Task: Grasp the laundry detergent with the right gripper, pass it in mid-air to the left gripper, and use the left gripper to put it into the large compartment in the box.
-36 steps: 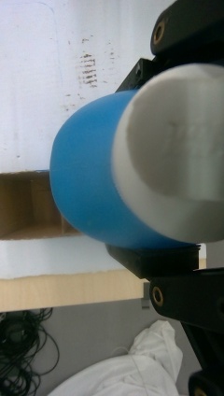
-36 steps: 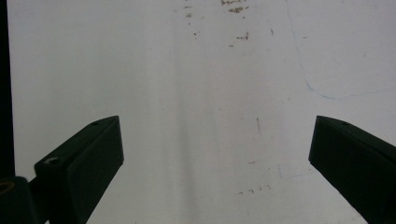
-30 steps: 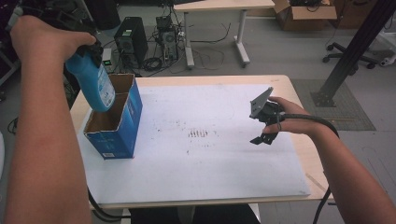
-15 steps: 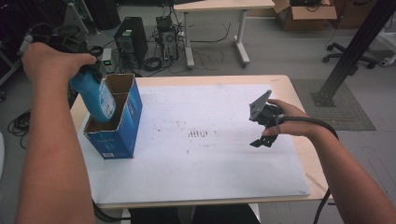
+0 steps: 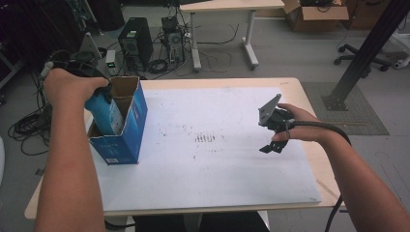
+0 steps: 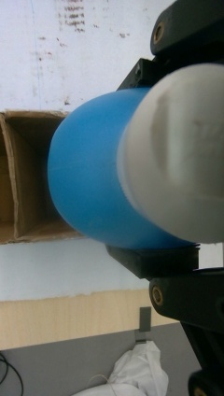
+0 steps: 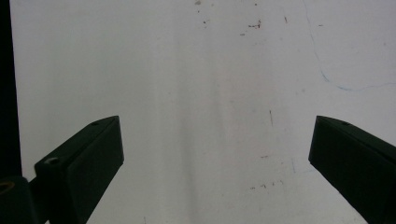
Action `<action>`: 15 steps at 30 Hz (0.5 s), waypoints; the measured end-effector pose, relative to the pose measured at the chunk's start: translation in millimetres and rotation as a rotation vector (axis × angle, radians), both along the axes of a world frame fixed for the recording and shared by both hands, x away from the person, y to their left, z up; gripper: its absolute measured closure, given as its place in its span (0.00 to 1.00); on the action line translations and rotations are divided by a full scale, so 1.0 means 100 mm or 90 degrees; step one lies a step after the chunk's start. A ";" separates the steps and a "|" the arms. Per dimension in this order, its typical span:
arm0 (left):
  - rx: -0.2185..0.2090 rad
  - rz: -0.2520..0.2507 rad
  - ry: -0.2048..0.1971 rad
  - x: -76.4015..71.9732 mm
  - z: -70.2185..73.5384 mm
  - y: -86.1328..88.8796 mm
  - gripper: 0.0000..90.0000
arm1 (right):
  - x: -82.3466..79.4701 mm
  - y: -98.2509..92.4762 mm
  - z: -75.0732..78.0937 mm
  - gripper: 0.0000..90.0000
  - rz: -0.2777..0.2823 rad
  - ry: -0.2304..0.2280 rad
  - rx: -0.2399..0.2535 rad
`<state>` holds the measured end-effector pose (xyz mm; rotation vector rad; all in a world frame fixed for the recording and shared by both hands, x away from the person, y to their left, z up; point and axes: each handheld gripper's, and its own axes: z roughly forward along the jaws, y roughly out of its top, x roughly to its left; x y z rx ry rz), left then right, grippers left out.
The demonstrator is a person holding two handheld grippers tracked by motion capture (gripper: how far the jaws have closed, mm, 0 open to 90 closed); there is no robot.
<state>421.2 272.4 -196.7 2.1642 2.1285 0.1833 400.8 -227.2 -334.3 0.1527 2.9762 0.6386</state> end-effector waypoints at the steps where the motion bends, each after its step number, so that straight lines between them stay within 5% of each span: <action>1: 0.000 -0.001 0.002 0.00 -0.02 0.00 0.42 | 0.00 0.00 0.00 0.03 -0.001 0.000 0.000; 15: -0.004 0.002 0.040 0.02 -0.49 -0.01 0.42 | 0.00 0.03 -0.04 0.03 0.001 0.005 -0.002</action>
